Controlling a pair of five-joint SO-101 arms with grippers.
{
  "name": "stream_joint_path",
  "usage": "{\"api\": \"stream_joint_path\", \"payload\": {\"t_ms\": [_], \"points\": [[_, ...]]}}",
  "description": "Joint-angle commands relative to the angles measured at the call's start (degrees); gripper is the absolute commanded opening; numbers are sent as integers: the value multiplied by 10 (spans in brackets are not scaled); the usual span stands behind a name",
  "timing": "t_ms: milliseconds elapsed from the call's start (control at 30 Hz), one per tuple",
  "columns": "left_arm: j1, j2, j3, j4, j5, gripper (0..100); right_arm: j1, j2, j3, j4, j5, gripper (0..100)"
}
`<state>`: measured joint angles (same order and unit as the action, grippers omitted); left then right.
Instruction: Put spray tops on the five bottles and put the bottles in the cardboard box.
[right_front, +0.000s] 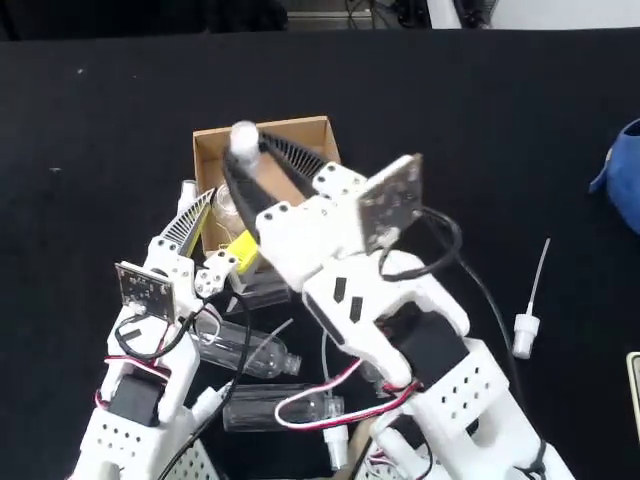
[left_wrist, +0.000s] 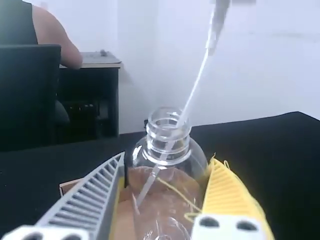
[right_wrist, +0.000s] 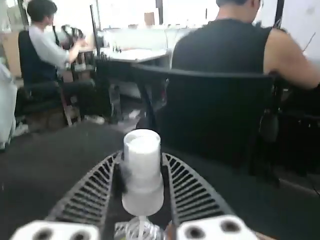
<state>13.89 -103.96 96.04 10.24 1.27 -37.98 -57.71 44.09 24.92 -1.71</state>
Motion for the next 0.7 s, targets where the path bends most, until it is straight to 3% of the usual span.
{"api": "stream_joint_path", "payload": {"t_ms": [0, 133, 267, 400, 567, 667], "points": [[2, -6, 13, 1, -5, 30, -41, 7, -43, 50, 42, 101], [2, -6, 13, 1, -5, 30, -61, 6, -47, 77, 56, 189], [2, -6, 13, 1, -5, 30, -61, 1, -83, 90, 56, 191], [2, -6, 13, 2, -5, 30, -52, 1, -171, 169, 60, 191], [1, -6, 13, 1, -5, 30, 100, 14, -227, 236, 54, 190], [-27, -7, 13, -4, -5, 30, 199, 52, -203, 259, 12, 190]]}}
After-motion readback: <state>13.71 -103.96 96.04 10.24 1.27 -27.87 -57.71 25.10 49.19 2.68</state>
